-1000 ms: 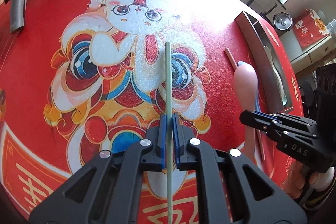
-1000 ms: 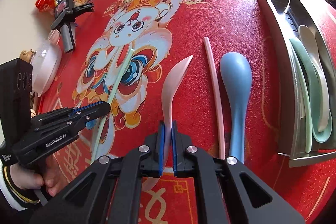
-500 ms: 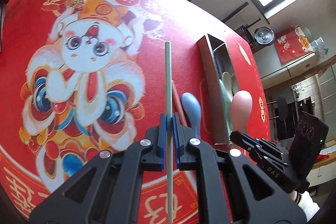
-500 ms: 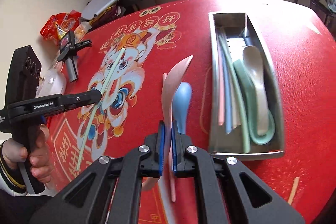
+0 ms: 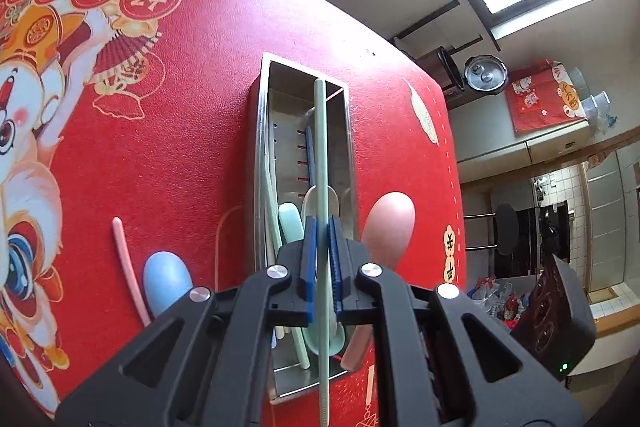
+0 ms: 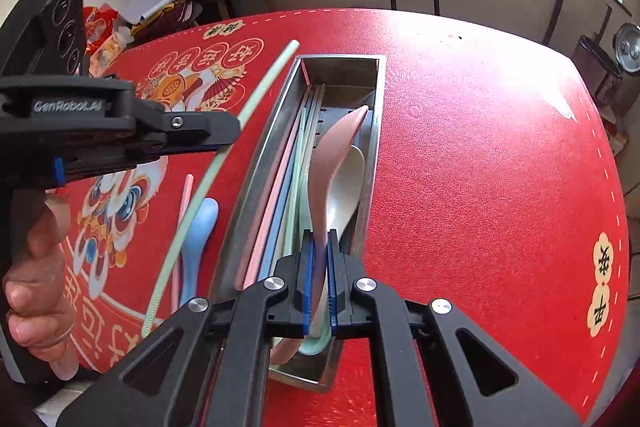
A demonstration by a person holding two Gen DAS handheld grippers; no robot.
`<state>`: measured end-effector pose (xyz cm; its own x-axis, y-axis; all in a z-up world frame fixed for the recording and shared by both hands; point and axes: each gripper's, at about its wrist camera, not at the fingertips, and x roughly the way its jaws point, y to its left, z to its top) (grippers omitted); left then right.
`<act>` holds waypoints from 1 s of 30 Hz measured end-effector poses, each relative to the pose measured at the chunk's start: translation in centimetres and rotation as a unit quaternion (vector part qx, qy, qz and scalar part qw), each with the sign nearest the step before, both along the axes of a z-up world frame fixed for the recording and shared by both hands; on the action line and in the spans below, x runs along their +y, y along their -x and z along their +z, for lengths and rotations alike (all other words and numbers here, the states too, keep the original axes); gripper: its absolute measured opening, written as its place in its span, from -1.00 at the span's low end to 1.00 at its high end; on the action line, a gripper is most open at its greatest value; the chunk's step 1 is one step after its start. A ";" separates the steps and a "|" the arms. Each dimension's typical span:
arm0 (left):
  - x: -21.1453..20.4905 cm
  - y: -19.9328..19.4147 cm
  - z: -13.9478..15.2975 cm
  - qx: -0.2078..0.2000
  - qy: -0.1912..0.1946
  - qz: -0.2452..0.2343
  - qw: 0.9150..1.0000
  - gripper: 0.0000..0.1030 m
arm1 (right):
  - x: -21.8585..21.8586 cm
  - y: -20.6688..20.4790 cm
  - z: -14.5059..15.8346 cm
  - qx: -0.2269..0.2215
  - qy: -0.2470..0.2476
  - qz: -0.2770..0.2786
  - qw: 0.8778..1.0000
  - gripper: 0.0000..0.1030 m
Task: Organize utensils
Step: 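Lower the chopstick and spoon into the steel tray and open both tools, then move both tools back over the pink chopstick and blue spoon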
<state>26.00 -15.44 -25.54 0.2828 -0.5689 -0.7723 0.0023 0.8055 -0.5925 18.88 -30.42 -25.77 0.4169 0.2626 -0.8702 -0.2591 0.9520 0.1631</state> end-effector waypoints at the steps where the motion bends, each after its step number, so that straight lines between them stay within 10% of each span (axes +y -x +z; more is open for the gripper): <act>1: -0.3 -0.4 -0.5 0.006 -0.003 0.003 1.000 -0.80 | 0.0 -0.3 -0.2 0.002 0.001 0.004 1.000 -0.88; 15: -2.1 -2.5 -2.5 0.014 -0.056 -0.021 0.998 -0.68 | 0.7 -1.2 -1.4 0.026 0.031 0.009 0.999 -0.84; 30: 5.0 1.0 4.4 -0.112 -0.120 -0.060 0.985 -0.08 | 0.7 5.2 3.5 -0.052 -0.070 -0.097 0.992 -0.42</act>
